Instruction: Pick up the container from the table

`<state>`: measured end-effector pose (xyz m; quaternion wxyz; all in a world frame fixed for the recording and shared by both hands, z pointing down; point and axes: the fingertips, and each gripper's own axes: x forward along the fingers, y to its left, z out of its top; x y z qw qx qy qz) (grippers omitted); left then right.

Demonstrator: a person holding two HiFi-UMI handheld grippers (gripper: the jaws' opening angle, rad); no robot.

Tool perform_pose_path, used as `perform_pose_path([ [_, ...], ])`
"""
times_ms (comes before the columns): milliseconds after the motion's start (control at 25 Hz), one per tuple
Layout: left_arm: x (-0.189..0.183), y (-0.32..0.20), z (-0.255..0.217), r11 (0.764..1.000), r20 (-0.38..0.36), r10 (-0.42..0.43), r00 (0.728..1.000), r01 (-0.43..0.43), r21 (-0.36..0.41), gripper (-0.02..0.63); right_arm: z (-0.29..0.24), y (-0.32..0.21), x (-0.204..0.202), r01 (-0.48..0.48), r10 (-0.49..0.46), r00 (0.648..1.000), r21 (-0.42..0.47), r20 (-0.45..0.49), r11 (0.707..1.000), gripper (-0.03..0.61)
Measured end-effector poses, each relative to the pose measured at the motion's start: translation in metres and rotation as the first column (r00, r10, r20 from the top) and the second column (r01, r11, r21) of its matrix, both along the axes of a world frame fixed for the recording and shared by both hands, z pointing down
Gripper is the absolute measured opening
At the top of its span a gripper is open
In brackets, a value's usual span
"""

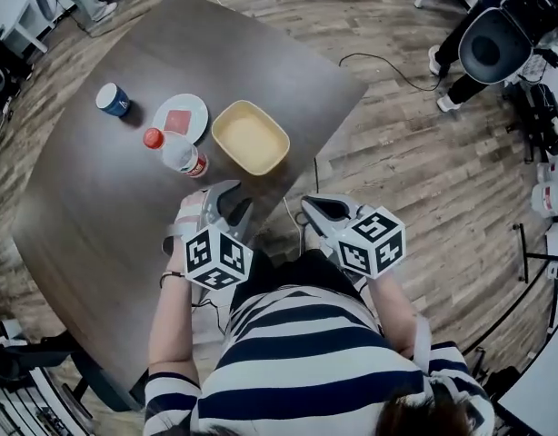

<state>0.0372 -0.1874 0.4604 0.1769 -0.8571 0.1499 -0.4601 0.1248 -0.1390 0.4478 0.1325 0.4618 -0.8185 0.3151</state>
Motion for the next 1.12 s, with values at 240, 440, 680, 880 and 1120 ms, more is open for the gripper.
perform_pose_path([
  [240, 0.022, -0.022, 0.010, 1.000, 0.064, 0.003, 0.998, -0.003, -0.012, 0.000, 0.012, -0.024, 0.024, 0.082, -0.082, 0.997, -0.033, 0.010, 0.996, -0.002],
  [440, 0.031, -0.037, 0.022, 1.000, 0.129, -0.011, 0.992, 0.012, 0.000, 0.000, 0.020, -0.039, 0.030, 0.166, -0.165, 0.986, -0.052, 0.025, 0.985, -0.002],
  [680, 0.030, -0.050, 0.039, 0.999, 0.253, 0.007, 0.968, -0.016, 0.037, 0.000, 0.034, -0.053, 0.029, 0.252, -0.250, 0.967, -0.077, 0.045, 0.965, -0.002],
  [880, 0.030, -0.058, 0.040, 0.999, 0.285, -0.002, 0.958, -0.013, 0.049, 0.000, 0.042, -0.058, 0.023, 0.318, -0.314, 0.948, -0.087, 0.060, 0.944, -0.002],
  [1120, 0.035, -0.063, 0.048, 0.996, 0.349, 0.043, 0.936, -0.069, 0.062, 0.000, 0.052, -0.059, 0.022, 0.360, -0.353, 0.932, -0.104, 0.078, 0.927, -0.002],
])
